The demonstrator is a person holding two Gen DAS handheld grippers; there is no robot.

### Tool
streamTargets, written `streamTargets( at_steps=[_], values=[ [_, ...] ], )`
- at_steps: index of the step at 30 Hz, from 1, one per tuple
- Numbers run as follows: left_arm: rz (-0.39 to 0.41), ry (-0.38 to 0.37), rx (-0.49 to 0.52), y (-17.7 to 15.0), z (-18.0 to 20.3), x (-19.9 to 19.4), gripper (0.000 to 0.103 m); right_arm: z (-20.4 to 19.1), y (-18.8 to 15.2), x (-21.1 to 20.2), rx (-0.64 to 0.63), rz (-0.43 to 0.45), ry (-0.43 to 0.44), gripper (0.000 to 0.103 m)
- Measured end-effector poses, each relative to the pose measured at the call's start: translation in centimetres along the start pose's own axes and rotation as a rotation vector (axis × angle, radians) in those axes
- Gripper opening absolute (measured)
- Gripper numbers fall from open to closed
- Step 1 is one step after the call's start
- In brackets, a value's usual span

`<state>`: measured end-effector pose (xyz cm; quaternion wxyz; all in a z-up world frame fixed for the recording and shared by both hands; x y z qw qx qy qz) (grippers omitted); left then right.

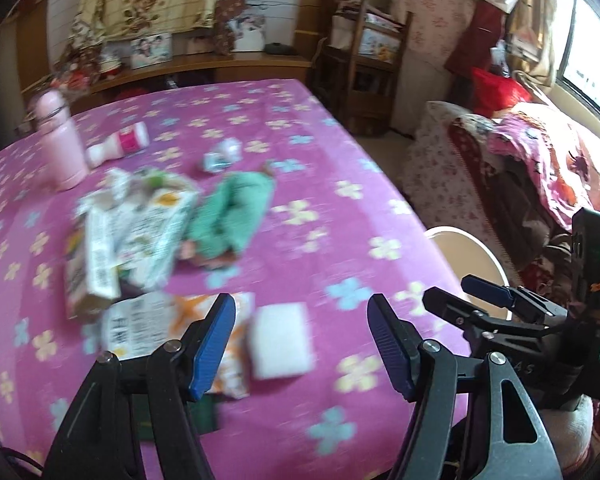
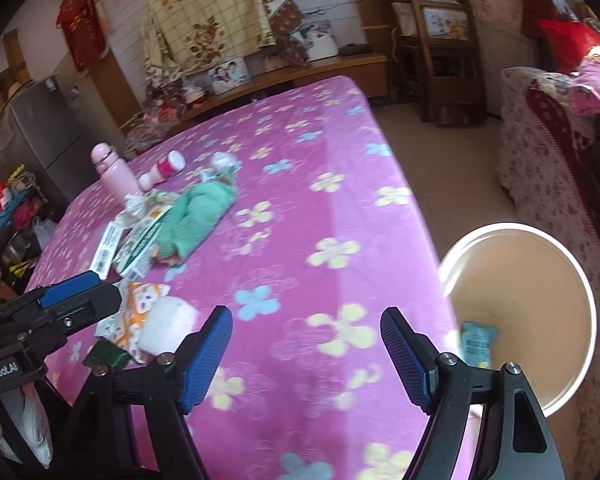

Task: Collect trash
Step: 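Return both tools to the table above the remaining trash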

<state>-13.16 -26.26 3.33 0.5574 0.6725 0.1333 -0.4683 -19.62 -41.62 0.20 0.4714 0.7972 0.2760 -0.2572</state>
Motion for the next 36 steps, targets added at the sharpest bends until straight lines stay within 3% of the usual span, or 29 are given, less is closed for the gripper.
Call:
streamTargets(
  at_steps=[9, 15, 23, 28, 36],
  values=[
    [-0.011, 0.087, -0.13, -1.3, -9.9, -0.7, 0.069, -7.0, -1.7, 3.8, -0.063, -0.088, 0.095, 0.08],
    [-0.013, 0.104, -0.232, -1.2, -14.2, -0.5, 0.069, -9.7, -2.3, 5.8, -0.097, -0.12, 0.1, 0.08],
    [-0.007, 0.129, -0.324, -0.2, -17.4, 1.5, 0.069, -10.9, -2.7, 7.4, -0.092, -0.142, 0.077, 0.08],
    [-0.022, 0.104, -0.402, 0.3, -18.6, 3.5, 0.069, -11.1, -2.8, 8.2, -0.103, -0.147, 0.045, 0.079],
    [-0.045, 0.103, -0.447, 0.9, -19.4, 6.4, 0.07, -11.0, -2.7, 9.2, -0.1, -0.143, 0.016, 0.079]
  ],
)
Point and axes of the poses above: each gripper's, at about its wrist camera, not at the fingertips, and x roughly the way its jaws point, z to its right, y to its top, the point moved 9 cm from there along x, roughly the way its jaws point, and after that the axes turned 7 degrees about y, right-handed, at the moved point
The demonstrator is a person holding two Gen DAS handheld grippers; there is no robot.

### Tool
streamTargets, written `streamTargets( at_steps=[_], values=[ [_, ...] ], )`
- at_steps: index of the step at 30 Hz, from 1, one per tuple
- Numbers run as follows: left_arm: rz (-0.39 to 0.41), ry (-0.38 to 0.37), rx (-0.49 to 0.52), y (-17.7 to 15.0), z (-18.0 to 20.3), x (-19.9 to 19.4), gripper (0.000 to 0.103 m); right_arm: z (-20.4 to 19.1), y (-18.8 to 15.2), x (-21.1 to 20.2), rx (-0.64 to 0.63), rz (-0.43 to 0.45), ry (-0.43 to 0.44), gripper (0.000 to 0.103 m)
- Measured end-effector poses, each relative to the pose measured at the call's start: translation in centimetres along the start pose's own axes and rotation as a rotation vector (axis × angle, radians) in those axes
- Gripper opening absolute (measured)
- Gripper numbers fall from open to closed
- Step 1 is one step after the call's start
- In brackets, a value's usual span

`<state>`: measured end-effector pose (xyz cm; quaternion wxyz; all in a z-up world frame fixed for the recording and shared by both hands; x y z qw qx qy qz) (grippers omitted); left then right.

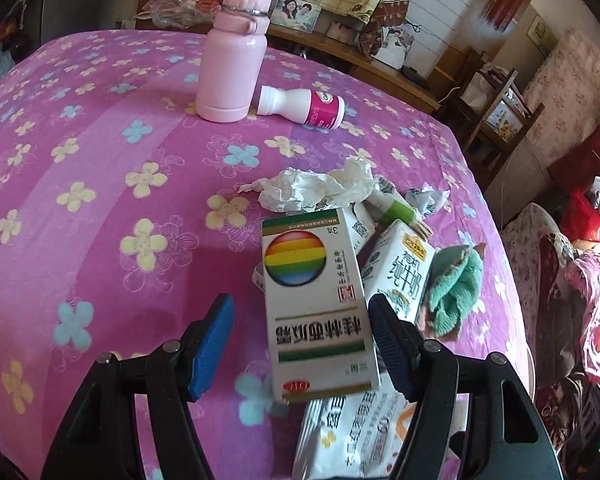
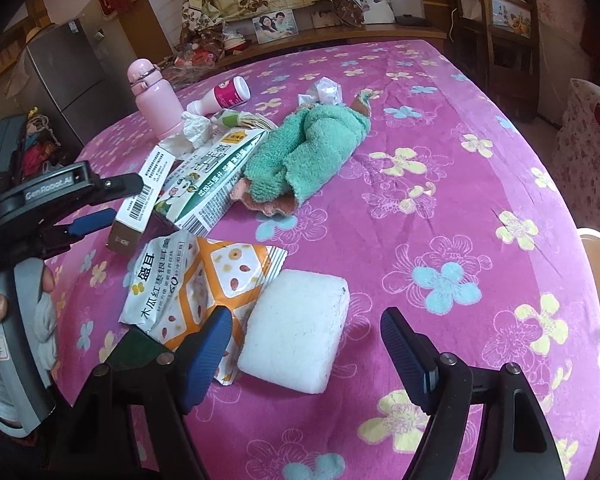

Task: Collect trash
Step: 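Return both tools to the table above the remaining trash, then grasp the rainbow medicine box with left tool while right grasps white foam block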

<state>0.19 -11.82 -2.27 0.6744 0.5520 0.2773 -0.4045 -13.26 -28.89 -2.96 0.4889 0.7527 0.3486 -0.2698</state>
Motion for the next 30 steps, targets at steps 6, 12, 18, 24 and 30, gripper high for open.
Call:
streamTargets(
  at_steps=[6, 12, 18, 24, 30],
  values=[
    [-0.001, 0.013, 0.02, -0.1, 0.6, 0.9, 0.07, 0.1, -0.1, 0.5, -0.02, 0.0, -0.023, 0.079],
    [0.011, 0.001, 0.031, -0.5, 0.4, 0.1, 0.054, -0.1, -0.3, -0.7, -0.044, 0.012, 0.012, 0.044],
    [0.046, -0.022, 0.065, -0.9, 1.1, -3.1, 0.054, 0.2, -0.1, -2.9, -0.053, 0.055, 0.027, 0.043],
    [0.077, -0.031, 0.148, -2.1, 3.9, -5.9, 0.054, 0.6, 0.9, -5.4, -0.052, 0.106, 0.026, 0.043],
    [0.1, -0.047, 0.238, -4.0, 7.8, -7.3, 0.054, 1.8, 1.0, -7.3, -0.039, 0.138, 0.008, 0.043]
  ],
)
Point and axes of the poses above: each gripper's, at about its wrist camera, not at the fingertips, and x roughly the way its jaws point, z to its right, y to its top, the point moved 9 cm from there along x, roughly the way its jaws point, and after that the axes turned 7 degrees about y, right-handed, at the moved point
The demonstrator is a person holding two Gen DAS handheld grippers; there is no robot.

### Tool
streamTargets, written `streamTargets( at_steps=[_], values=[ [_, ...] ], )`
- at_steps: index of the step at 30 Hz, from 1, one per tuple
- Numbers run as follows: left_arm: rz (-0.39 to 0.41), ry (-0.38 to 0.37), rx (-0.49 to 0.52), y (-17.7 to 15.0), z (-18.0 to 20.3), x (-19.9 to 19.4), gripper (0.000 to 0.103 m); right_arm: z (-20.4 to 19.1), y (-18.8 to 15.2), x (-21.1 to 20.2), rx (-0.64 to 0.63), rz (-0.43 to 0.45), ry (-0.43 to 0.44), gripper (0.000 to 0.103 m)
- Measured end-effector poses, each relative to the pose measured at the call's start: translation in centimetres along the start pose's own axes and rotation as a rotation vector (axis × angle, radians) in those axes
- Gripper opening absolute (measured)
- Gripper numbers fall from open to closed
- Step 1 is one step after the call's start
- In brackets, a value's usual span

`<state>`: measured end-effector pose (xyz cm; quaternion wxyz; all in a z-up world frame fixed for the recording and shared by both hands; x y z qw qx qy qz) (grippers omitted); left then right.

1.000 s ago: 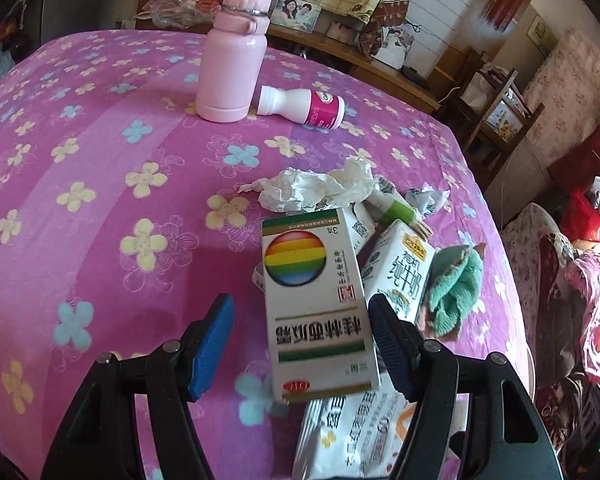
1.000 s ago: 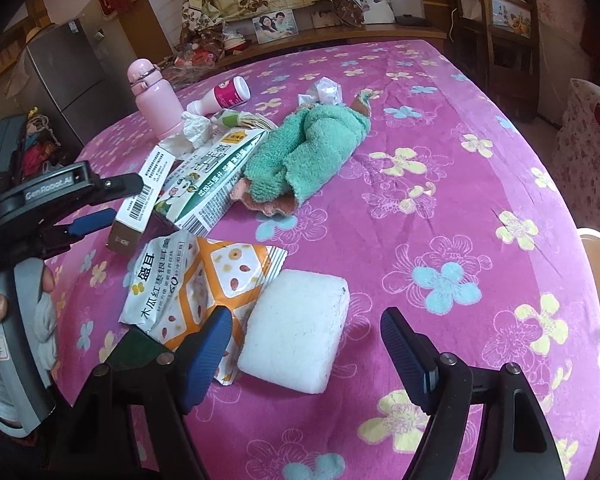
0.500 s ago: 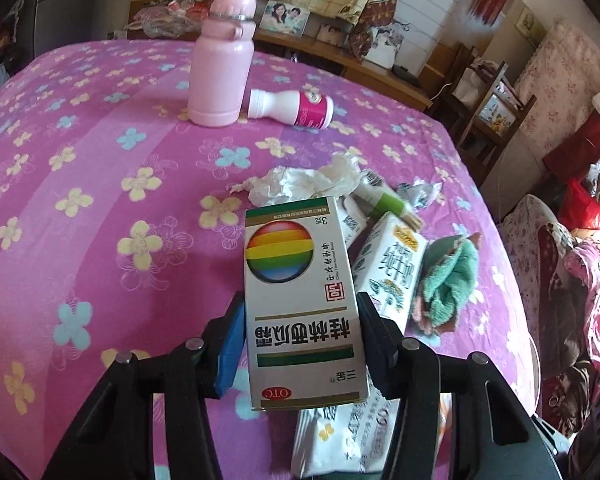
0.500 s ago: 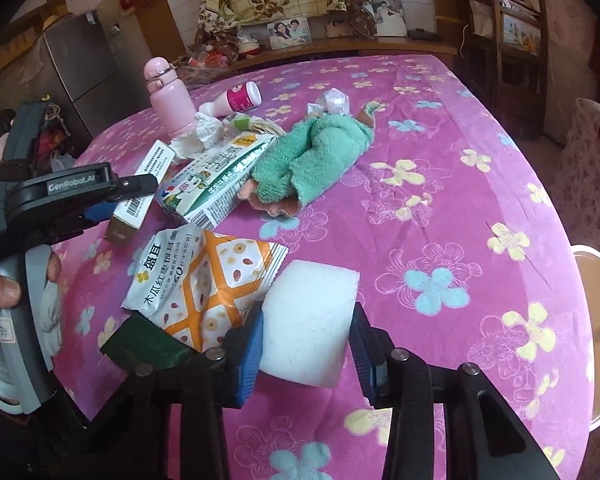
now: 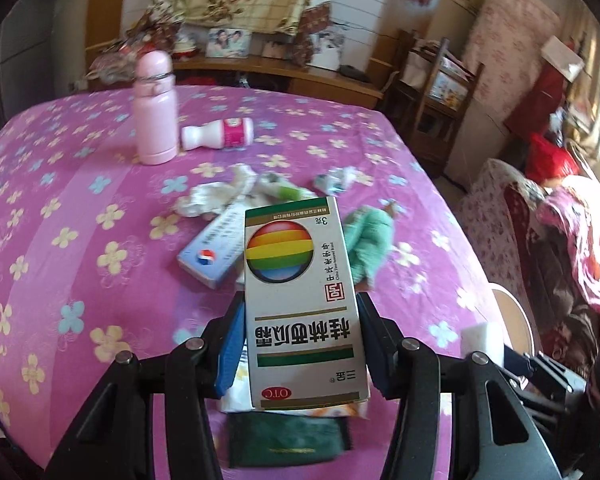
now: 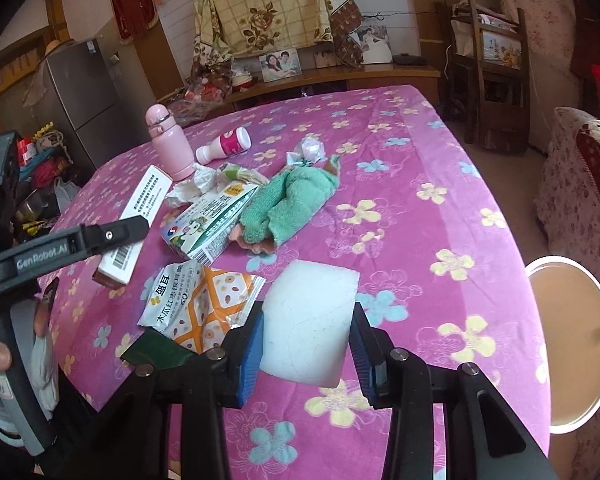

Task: Collect trash
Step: 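Grasp the rainbow medicine box with left tool while right grasps white foam block, then carry both items over the white bucket and open both tools to drop them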

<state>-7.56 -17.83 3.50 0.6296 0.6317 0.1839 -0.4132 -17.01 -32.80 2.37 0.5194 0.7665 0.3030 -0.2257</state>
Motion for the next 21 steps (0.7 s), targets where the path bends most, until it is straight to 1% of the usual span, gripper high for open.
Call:
streamTargets(
  at_steps=[8, 21],
  values=[
    [0.008, -0.047, 0.091, -0.7, 5.9, -0.9, 0.054, 3.7, 0.3, -3.2, 0.041, 0.044, -0.045, 0.043],
    [-0.003, -0.146, 0.247, -2.5, 17.3, -1.0, 0.054, 13.2, -0.8, -8.4, 0.171, 0.096, -0.152, 0.043]
  ],
)
Point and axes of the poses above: each gripper's, at about its wrist camera, not at the fingertips, and x roughly the way its jaws point, z to its right, y to its top, the point moved 9 cm from there along x, roughly the way its jaws point, and after that the axes turned 7 degrees about y, right-handed, at the moved point
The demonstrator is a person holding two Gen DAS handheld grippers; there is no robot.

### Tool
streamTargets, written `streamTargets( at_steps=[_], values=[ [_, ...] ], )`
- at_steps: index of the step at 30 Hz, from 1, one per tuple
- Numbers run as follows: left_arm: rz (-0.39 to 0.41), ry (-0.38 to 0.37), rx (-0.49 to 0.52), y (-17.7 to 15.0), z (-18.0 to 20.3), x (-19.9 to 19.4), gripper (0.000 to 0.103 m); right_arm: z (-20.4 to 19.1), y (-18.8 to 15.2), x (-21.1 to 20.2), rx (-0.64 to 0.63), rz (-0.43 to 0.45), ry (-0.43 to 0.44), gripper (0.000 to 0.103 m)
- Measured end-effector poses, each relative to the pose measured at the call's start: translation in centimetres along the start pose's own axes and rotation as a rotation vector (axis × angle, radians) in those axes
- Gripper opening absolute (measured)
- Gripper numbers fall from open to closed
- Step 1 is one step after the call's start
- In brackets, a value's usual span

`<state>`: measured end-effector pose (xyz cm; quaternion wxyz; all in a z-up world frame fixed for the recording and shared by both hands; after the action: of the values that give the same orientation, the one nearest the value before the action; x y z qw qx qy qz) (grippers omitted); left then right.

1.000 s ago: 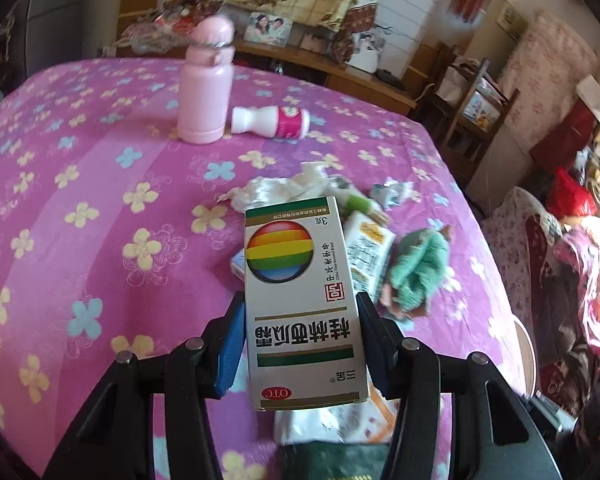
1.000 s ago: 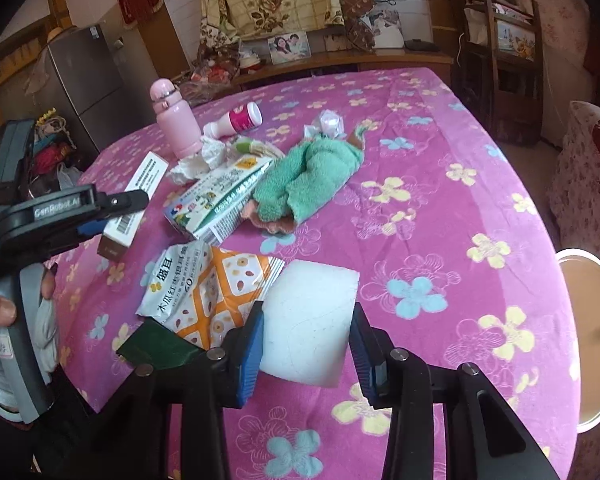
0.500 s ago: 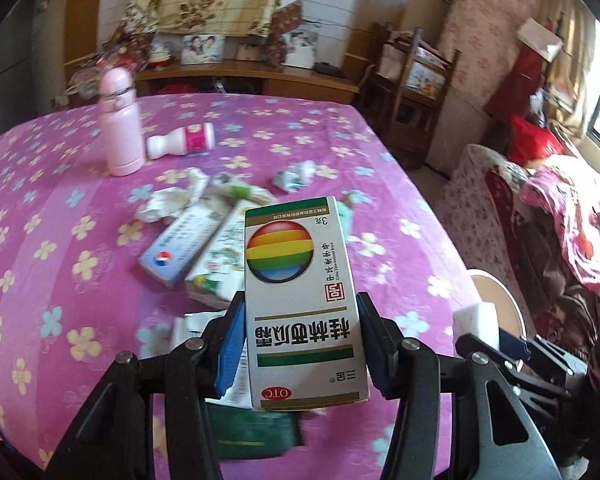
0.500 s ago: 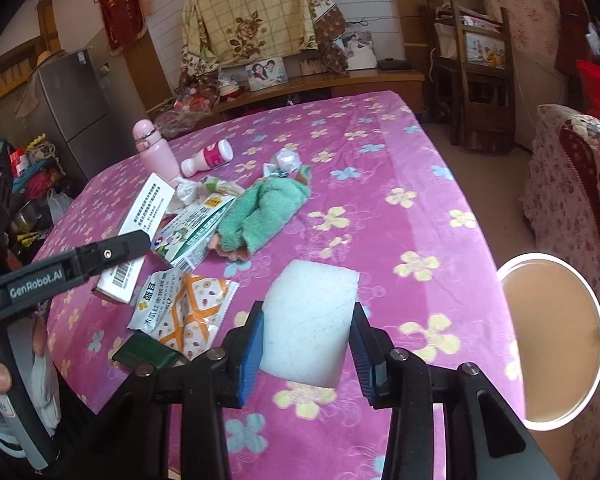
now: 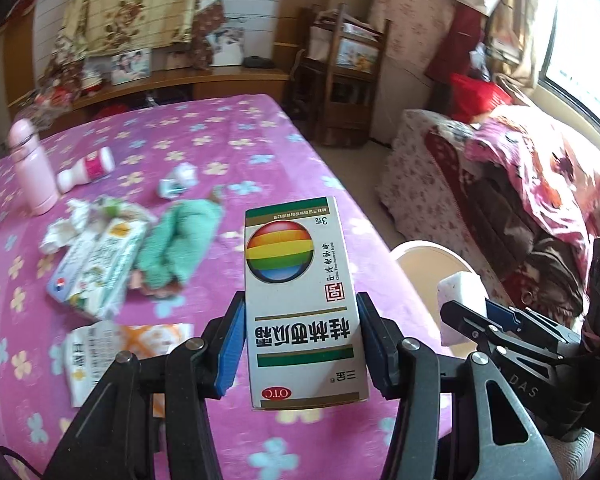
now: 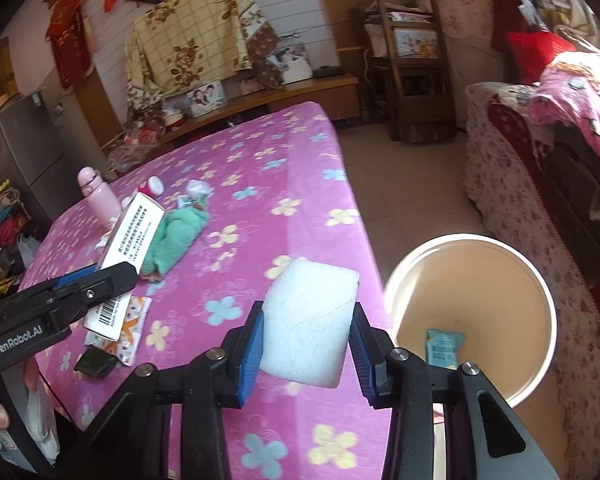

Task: Collect trash
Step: 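Carry both items over the white bucket and open both tools to drop them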

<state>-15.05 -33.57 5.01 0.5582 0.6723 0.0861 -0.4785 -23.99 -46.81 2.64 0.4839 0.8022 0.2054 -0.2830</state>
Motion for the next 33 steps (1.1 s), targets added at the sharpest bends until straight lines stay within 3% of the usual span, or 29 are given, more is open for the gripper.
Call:
streamTargets(
  at_steps=[19, 33],
  values=[
    [-0.083, -0.136, 0.141, -0.4, 13.8, 5.4, 0.054, 15.2, -1.3, -3.1, 0.154, -0.005, -0.173, 0.043],
    [-0.142, -0.187, 0.155, -1.1, 18.3, 9.4, 0.054, 20.2, -3.3, -0.8, 0.235, -0.054, -0.209, 0.047]
  ],
)
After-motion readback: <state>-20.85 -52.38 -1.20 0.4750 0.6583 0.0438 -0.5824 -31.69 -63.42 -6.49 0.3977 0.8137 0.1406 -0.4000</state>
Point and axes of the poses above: each gripper's, at about its wrist camera, not at the fingertips, and x roughly the way its jaws point, z to its right, y to its top, the point moved 9 cm from there along x, roughly the way its jaws point, and after that the axes turned 7 degrees about y, right-handed, at the moved point
